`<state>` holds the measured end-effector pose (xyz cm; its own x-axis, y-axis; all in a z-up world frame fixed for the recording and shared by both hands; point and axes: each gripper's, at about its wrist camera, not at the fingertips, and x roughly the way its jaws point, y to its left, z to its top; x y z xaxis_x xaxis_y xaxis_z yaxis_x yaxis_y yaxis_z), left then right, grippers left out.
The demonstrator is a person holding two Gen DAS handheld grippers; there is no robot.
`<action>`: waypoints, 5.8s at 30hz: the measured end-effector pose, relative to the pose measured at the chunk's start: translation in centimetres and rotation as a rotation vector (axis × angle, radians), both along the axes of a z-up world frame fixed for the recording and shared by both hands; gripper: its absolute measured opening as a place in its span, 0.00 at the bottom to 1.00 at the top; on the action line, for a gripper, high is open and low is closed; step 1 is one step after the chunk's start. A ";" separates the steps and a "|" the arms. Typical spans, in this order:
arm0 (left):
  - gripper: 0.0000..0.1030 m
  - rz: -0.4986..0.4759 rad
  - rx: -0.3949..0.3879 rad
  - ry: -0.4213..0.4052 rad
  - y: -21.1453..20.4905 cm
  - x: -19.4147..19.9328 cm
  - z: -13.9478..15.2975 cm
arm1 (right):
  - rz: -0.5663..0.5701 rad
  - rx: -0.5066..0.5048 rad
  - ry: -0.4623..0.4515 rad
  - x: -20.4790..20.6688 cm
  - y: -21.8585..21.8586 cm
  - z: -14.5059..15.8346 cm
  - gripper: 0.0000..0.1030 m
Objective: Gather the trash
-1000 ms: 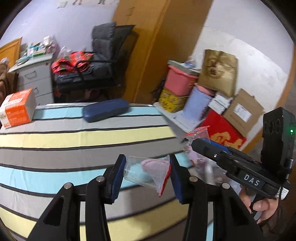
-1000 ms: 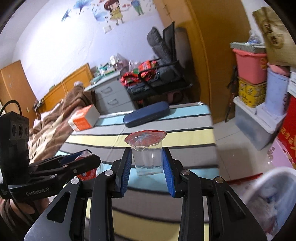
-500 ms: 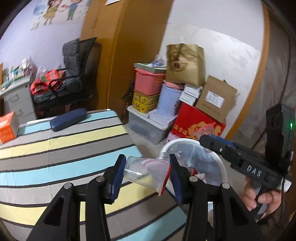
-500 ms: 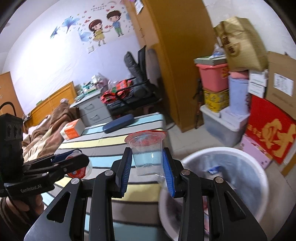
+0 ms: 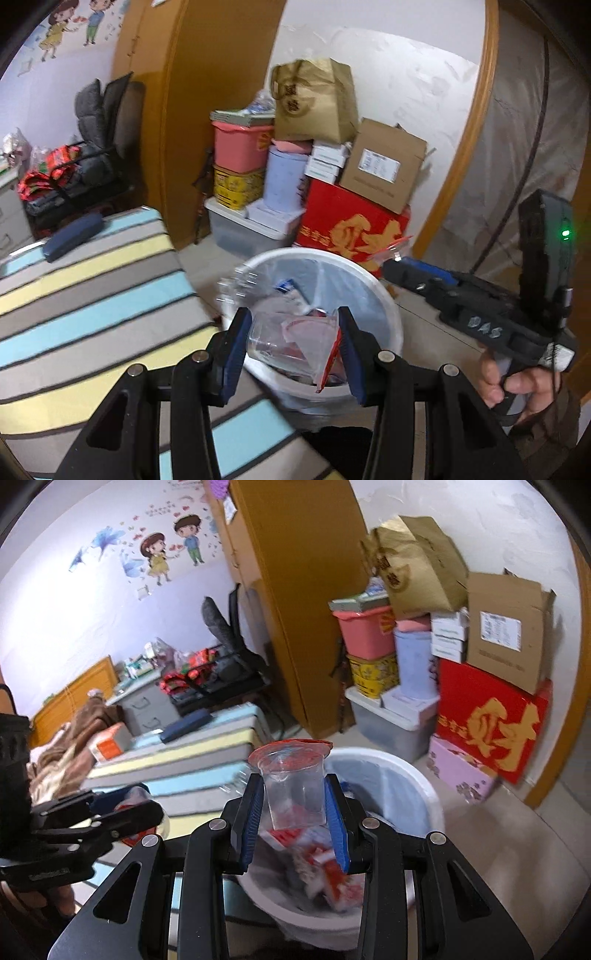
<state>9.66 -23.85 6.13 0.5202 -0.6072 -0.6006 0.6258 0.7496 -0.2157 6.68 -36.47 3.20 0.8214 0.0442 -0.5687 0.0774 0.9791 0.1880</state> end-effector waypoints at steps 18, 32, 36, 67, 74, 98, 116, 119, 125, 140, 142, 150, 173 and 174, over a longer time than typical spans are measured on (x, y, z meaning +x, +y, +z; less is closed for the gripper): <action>0.49 -0.018 0.097 0.033 -7.4 0.2 -4.4 | -0.056 -0.022 0.160 1.6 -5.0 -4.0 0.34; 0.69 0.008 0.124 0.046 -7.7 0.4 -5.2 | -0.048 0.030 0.185 1.5 -5.9 -4.2 0.63; 0.69 0.014 0.121 0.043 -7.3 -0.2 -5.0 | -0.061 0.029 0.167 1.1 -5.7 -3.7 0.63; 0.74 0.296 0.134 -0.129 2.8 -8.5 -3.0 | -0.146 -0.068 -0.038 -7.0 3.6 -2.5 0.63; 0.74 0.351 0.167 -0.188 4.1 -10.4 -3.1 | -0.187 -0.087 -0.045 -8.4 5.2 -2.9 0.63; 0.74 0.365 0.148 -0.170 5.0 -11.3 -3.2 | -0.208 -0.083 -0.064 -9.7 7.6 -3.3 0.63; 0.74 0.368 0.146 -0.168 4.7 -11.3 -3.3 | -0.212 -0.088 -0.069 -9.8 8.0 -3.1 0.63; 0.74 0.367 0.146 -0.169 4.7 -11.3 -3.2 | -0.211 -0.089 -0.069 -9.8 7.9 -3.1 0.63; 0.74 0.369 0.147 -0.168 4.8 -11.4 -3.3 | -0.211 -0.089 -0.069 -9.8 8.0 -3.1 0.63; 0.74 0.370 0.146 -0.164 4.9 -11.4 -3.3 | -0.209 -0.088 -0.068 -9.8 8.0 -3.0 0.63; 0.74 0.372 0.146 -0.164 4.9 -11.4 -3.2 | -0.210 -0.086 -0.068 -9.8 8.0 -3.0 0.63; 0.74 0.378 0.147 -0.164 4.7 -11.6 -3.1 | -0.206 -0.091 -0.067 -9.7 8.0 -3.0 0.63; 0.74 0.389 0.138 -0.164 4.4 -11.8 -3.3 | -0.202 -0.091 -0.069 -9.8 8.1 -2.9 0.63; 0.74 0.389 0.137 -0.161 4.4 -11.8 -3.3 | -0.201 -0.093 -0.069 -9.8 8.1 -2.8 0.63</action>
<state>-2.12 -19.48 2.85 0.7879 -0.2682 -0.5543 0.3092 0.9508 -0.0205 -3.10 -28.34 0.35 0.8456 -0.1739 -0.5047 0.2624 0.9588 0.1091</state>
